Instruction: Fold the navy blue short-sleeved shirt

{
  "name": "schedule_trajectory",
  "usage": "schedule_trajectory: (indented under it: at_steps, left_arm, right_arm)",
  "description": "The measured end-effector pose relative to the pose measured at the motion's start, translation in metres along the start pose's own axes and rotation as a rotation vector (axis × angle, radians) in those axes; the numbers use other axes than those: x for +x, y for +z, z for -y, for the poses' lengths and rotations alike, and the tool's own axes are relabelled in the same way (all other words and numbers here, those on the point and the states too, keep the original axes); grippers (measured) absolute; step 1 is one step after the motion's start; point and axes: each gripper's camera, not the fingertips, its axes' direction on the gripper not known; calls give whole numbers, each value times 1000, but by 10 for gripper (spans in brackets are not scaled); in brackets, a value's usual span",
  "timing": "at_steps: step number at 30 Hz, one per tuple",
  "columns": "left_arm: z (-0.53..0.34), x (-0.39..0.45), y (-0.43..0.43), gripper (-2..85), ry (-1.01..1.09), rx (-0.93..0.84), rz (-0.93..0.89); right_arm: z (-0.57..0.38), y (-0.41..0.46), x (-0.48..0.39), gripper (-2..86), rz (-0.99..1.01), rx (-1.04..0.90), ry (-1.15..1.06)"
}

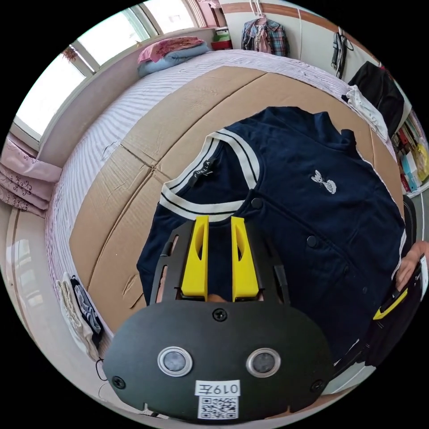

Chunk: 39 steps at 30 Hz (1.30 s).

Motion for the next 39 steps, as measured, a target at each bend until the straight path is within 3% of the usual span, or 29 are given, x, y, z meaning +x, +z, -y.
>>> schedule_trajectory:
  at_steps: [4, 9, 14, 16, 20, 24, 28, 39]
  left_arm:
    - [-15, -21, -12, 47, -27, 90, -21]
    - [-43, -80, -27, 64, -177, 199, -76]
    - [-29, -107, -6, 86, -223, 146, -35]
    - [-22, -119, -1, 88, -253, 170, -52]
    - [-9, -149, 23, 93, -293, 105, -108]
    - [-2, -164, 25, 96, -279, 147, -137]
    - [7, -170, 34, 96, -234, 78, -111]
    - [3, -187, 42, 48, -158, 46, -130]
  right_arm:
    - [36, -72, 26, -8, 228, 103, 3]
    - [63, -193, 129, -3, 21, 337, 307]
    - [171, -240, 307, 32, -284, 210, 457]
    - [214, -235, 372, 32, -318, 140, 511]
    - [300, -197, 494, 58, -195, -36, 622]
    - [368, -169, 528, 78, -236, -202, 584]
    - [423, -156, 548, 86, -244, -376, 567]
    - [512, -195, 552, 50, -145, -415, 549]
